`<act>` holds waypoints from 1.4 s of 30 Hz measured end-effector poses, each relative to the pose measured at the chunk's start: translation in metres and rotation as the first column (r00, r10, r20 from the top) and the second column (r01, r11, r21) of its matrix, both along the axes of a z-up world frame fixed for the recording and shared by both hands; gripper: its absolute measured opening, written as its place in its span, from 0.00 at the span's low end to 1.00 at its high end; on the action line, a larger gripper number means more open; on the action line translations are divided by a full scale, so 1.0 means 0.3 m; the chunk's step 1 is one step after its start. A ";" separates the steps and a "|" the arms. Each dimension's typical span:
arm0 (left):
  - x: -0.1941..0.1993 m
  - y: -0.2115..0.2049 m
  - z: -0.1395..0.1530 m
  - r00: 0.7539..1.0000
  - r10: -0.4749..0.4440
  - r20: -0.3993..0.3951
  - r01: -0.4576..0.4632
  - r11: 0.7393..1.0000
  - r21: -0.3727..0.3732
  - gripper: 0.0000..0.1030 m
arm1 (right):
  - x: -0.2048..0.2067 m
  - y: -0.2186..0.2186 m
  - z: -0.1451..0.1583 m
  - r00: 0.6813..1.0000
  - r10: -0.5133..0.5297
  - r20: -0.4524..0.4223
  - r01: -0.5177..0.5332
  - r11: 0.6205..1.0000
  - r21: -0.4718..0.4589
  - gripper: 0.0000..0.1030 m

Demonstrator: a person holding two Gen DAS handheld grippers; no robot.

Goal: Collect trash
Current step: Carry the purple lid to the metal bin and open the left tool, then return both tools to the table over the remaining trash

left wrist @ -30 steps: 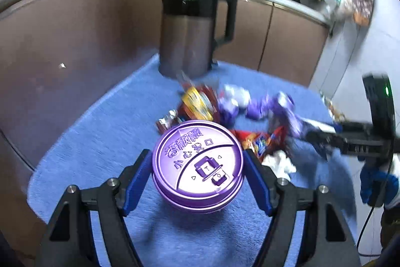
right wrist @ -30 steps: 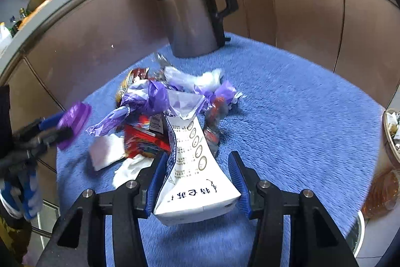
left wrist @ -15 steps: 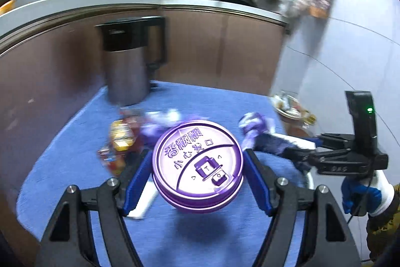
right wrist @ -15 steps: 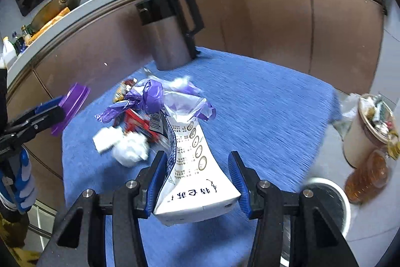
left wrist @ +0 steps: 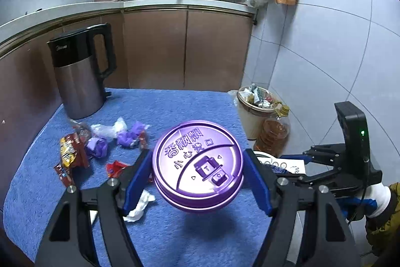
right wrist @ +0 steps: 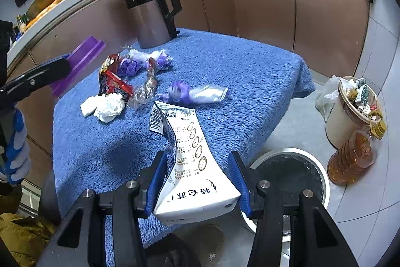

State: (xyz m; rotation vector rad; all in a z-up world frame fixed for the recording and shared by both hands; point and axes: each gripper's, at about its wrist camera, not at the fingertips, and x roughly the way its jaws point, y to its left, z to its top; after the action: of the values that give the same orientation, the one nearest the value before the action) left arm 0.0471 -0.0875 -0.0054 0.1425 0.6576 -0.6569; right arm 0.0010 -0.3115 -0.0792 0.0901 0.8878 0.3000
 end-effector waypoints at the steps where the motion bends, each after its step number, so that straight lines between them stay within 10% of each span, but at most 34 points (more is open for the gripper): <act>1: -0.002 -0.018 0.001 1.000 -0.013 -0.001 0.013 1.000 0.000 0.69 | -0.012 -0.019 0.002 1.000 -0.016 0.006 0.016 1.000 0.009 0.47; 18: 0.033 -0.630 -0.139 0.960 -0.262 -0.094 0.265 0.964 0.011 0.70 | -0.005 -0.468 -0.268 0.915 -0.388 -0.112 0.393 0.919 0.027 0.48; 23: 0.097 -0.727 -0.194 0.948 -0.277 -0.159 0.276 0.961 -0.031 0.74 | 0.006 -0.541 -0.337 0.875 -0.468 -0.121 0.472 0.882 0.001 0.66; 32: 0.052 -0.624 -0.106 0.963 -0.253 -0.097 0.245 0.966 -0.079 0.79 | -0.101 -0.556 -0.239 0.858 -0.511 -0.064 0.511 0.860 -0.010 0.67; 42: -0.004 -0.242 0.011 0.995 -0.097 0.016 0.098 0.991 -0.089 0.79 | -0.122 -0.337 0.017 0.911 -0.400 0.097 0.397 0.917 0.049 0.67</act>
State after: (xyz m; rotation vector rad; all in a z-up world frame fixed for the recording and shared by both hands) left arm 0.0459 -0.1601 -0.0020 0.0959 0.6117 -0.7778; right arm -0.0355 -0.4126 -0.0741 0.2756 0.7397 -0.0659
